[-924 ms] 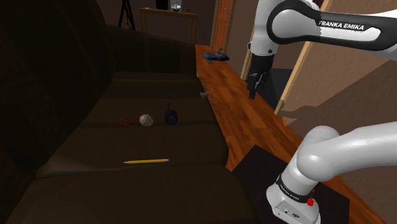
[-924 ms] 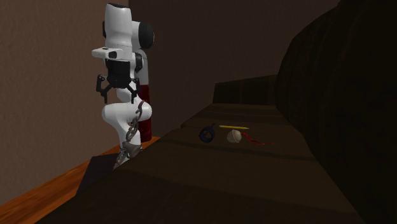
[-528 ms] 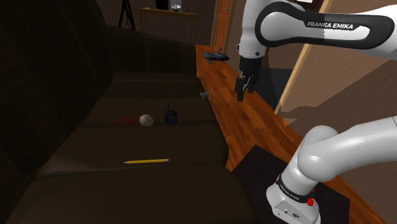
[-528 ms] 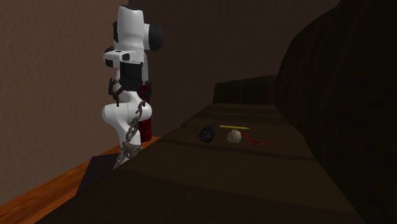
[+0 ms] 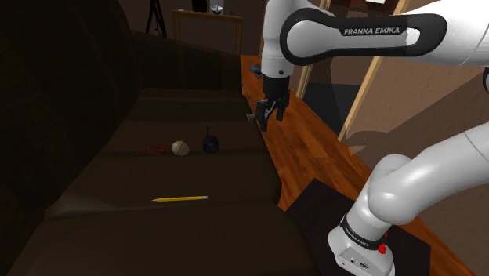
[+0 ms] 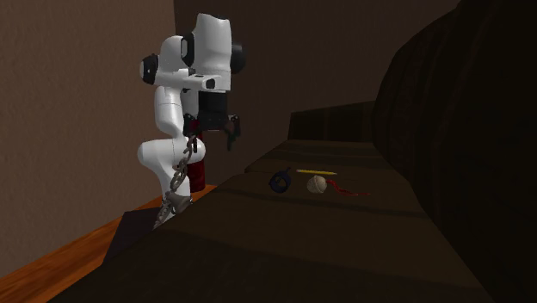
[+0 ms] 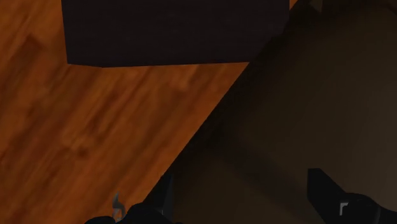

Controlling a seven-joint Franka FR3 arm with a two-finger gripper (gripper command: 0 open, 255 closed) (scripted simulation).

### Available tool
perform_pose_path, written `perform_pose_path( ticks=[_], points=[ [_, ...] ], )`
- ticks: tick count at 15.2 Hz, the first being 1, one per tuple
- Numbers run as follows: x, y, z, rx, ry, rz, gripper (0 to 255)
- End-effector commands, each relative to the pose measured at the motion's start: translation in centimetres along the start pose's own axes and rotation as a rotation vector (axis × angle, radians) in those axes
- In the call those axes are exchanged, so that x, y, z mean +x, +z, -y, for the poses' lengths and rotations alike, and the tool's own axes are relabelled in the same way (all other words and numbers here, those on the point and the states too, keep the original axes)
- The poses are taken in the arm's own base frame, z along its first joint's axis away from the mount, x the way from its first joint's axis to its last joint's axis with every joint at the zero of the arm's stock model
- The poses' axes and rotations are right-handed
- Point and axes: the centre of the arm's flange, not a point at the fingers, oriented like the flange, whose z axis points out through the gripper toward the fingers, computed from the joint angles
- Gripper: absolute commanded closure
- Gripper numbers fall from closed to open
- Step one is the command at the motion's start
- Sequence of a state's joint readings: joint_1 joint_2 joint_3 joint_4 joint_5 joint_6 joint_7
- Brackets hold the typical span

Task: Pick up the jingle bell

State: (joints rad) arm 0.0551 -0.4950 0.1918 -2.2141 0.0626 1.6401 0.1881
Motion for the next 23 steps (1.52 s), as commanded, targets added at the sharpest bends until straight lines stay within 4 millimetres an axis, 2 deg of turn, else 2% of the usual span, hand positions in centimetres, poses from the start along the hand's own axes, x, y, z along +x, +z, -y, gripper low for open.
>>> perform_pose_path(
  ticks=[1, 21, 23],
  points=[
    [1.4, 0.1, 1.8, 0.006, 0.001, -0.009, 0],
    [15.7, 0.5, 22.3, 0.062, 0.006, -0.091, 0],
    [15.8, 1.0, 22.4, 0.062, 0.006, -0.091, 0]
  ],
)
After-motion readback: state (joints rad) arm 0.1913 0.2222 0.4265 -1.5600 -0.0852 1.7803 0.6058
